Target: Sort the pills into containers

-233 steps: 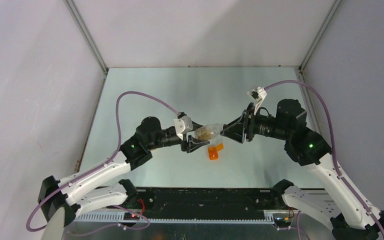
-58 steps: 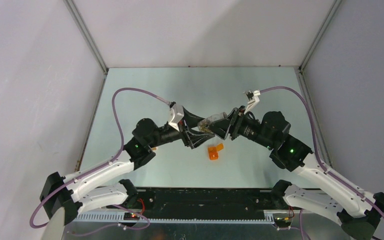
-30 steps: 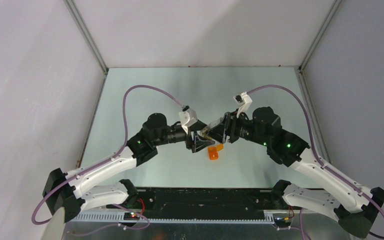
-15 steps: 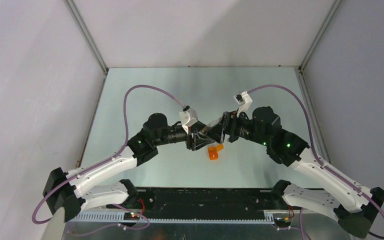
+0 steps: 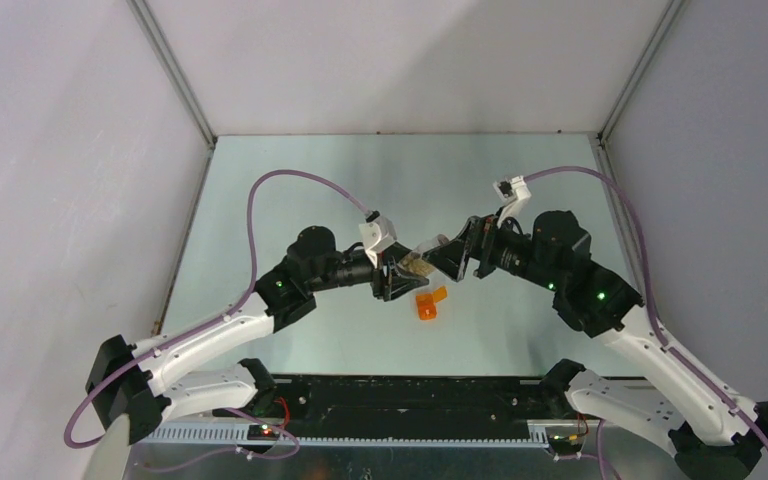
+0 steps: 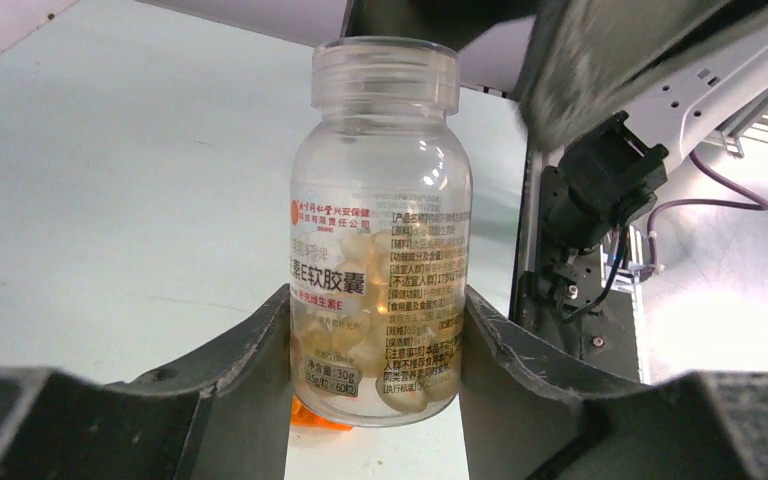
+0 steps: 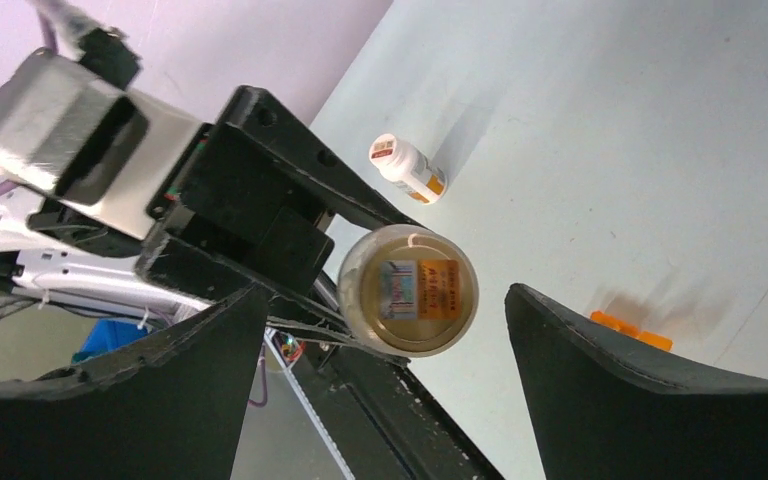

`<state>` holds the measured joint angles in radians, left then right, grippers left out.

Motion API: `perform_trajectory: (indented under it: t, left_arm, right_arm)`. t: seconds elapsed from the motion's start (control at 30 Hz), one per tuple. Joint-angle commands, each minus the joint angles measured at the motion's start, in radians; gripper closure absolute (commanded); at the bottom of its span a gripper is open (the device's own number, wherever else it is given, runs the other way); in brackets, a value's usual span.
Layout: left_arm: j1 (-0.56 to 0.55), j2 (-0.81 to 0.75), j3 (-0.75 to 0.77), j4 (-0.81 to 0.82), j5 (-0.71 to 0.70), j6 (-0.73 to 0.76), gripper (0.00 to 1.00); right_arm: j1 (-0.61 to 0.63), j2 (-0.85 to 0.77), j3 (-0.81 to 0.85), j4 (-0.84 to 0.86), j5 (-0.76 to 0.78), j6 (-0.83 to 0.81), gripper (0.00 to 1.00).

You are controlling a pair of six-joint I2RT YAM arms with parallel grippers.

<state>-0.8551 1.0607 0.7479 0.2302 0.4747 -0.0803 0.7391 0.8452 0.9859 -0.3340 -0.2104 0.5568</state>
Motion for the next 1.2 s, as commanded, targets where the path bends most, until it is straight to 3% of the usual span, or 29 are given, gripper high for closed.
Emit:
perform_trajectory:
  t: [0.0, 0.43, 0.6, 0.83, 1.17]
  left_arm:
    - [0.000, -0.016, 0.052, 0.001, 0.049, -0.001, 1.00]
    - [0.000, -0.013, 0.075, -0.060, 0.160, 0.042, 1.00]
    - [0.000, -0.014, 0.079, -0.081, 0.204, 0.072, 1.00]
    - [-0.001, -0.013, 0.082, -0.080, 0.269, 0.079, 1.00]
    - [-0.001, -0.012, 0.082, -0.077, 0.292, 0.079, 1.00]
  right_arm:
    - [-0.023, -0.015, 0.126, -0.084, -0.103, -0.123, 0.08]
    - [-0.067, 0.055, 0.239, -0.318, -0.234, -0.327, 0.19]
    - [-0.084, 0.062, 0.262, -0.345, -0.262, -0.355, 0.36]
    - [-0.125, 0.063, 0.269, -0.347, -0.315, -0.355, 0.38]
    - [-0.127, 0.091, 0.267, -0.344, -0.234, -0.327, 0.38]
